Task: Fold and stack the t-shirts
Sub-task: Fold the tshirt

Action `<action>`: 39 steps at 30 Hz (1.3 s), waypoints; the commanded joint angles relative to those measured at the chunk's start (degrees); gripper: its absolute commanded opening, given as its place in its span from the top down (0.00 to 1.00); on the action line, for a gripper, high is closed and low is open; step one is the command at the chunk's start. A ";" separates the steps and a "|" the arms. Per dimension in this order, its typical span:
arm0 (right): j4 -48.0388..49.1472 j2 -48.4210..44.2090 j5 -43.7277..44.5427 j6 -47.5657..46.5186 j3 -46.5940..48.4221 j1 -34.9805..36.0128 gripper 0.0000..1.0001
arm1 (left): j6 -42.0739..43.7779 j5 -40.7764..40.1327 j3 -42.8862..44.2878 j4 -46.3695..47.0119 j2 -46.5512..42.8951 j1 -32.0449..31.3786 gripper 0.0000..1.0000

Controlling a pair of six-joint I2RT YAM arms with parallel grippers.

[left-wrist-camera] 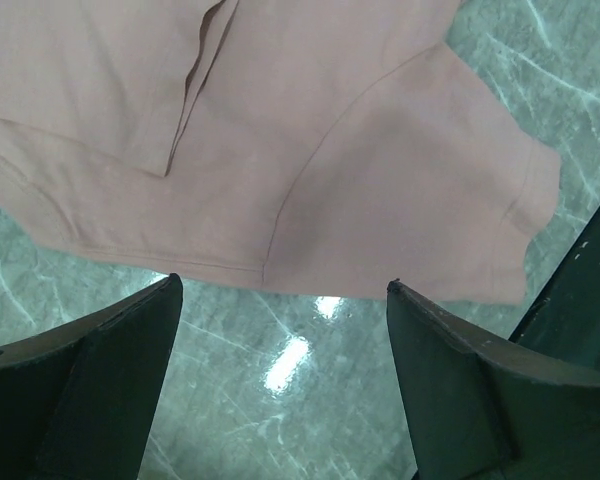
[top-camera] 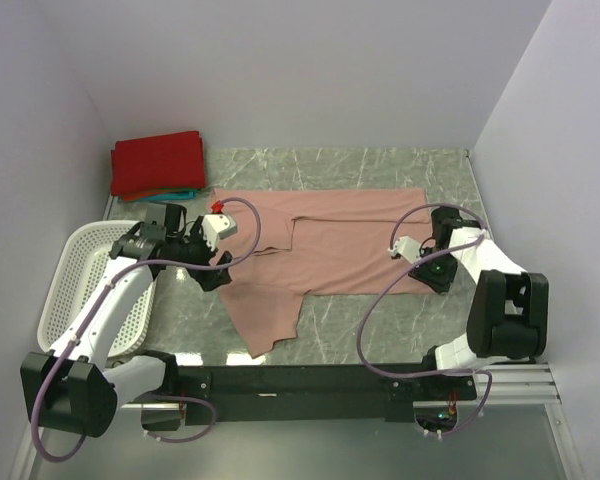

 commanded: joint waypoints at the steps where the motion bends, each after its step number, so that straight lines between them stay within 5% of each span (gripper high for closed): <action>1: 2.47 2.58 0.40 -1.44 3.31 -0.45 0.56 | 1.81 -1.59 -0.66 2.13 0.04 -0.46 0.12; 27: 15.39 9.01 5.14 -2.14 -6.61 -0.63 0.51 | 5.58 -7.13 -4.86 3.09 3.82 -2.83 0.14; 39: -1.84 1.71 -1.80 -2.23 3.05 -1.42 0.48 | 5.59 -8.10 -6.11 4.33 3.82 -4.15 0.16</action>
